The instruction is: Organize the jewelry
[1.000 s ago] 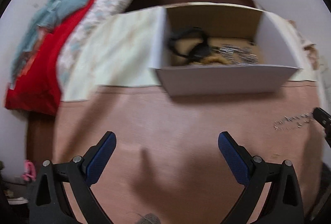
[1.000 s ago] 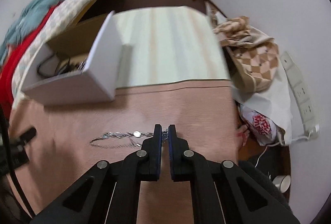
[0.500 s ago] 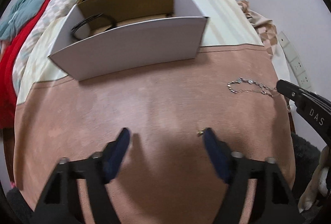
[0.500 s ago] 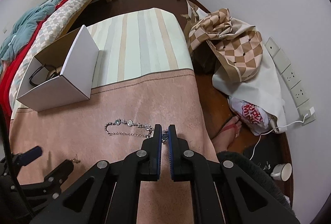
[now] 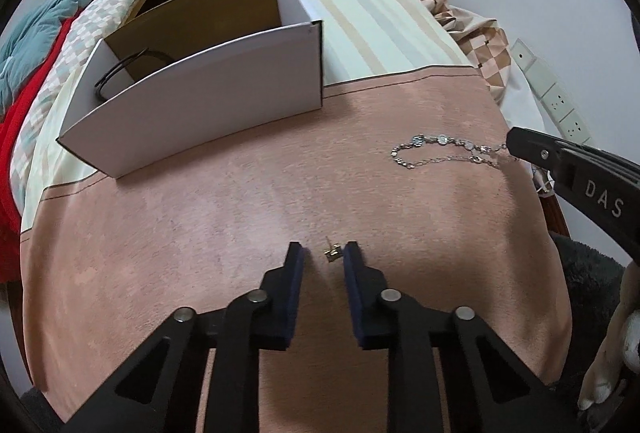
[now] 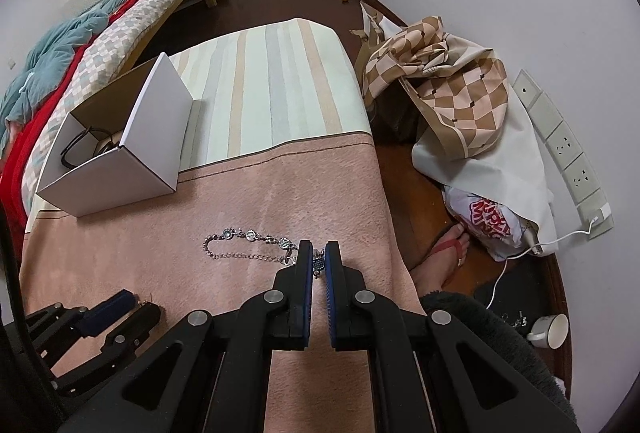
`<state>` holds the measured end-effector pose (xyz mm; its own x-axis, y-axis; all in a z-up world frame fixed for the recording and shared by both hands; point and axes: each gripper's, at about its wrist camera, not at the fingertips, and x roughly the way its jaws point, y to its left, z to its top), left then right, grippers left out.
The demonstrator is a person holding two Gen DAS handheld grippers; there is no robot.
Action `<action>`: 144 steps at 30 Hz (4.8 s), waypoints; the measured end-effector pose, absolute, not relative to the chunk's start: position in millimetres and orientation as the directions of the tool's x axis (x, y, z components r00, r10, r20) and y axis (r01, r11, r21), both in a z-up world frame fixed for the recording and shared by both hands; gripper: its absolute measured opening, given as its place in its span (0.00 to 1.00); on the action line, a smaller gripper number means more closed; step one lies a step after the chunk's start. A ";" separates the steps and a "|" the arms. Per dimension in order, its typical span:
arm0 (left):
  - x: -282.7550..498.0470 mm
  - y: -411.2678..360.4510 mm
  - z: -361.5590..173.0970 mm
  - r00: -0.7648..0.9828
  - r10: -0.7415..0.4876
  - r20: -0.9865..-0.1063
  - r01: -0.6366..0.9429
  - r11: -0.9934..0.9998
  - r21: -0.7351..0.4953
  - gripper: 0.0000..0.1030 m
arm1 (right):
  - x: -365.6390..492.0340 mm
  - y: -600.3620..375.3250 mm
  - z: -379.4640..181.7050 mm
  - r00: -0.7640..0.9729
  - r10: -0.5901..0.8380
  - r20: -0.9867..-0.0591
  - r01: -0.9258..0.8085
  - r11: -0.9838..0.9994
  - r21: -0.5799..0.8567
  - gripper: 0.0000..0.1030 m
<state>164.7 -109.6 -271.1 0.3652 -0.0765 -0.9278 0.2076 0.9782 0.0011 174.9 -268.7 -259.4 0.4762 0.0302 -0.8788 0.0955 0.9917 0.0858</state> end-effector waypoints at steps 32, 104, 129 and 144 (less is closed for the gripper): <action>221.8 -5.5 -121.3 0.533 -0.167 -0.830 0.112 0.986 -0.126 0.05 | 208.1 -195.4 -87.1 0.653 0.282 -0.703 -0.179 0.959 0.218 0.06; 103.5 50.3 -11.9 0.647 0.103 -0.756 -0.163 0.987 -0.005 0.98 | 108.5 -144.3 -1.7 0.683 0.028 -0.730 -0.078 0.996 -0.034 1.00; 43.8 46.8 40.8 0.693 0.072 -0.718 -0.140 0.989 -0.036 0.98 | 39.7 -147.9 74.5 0.744 0.054 -0.666 -0.102 0.994 -0.034 1.00; 90.6 40.6 21.3 0.627 0.098 -0.773 -0.177 0.984 -0.019 0.98 | 93.5 -151.6 45.5 0.696 0.008 -0.718 -0.064 0.997 -0.051 1.00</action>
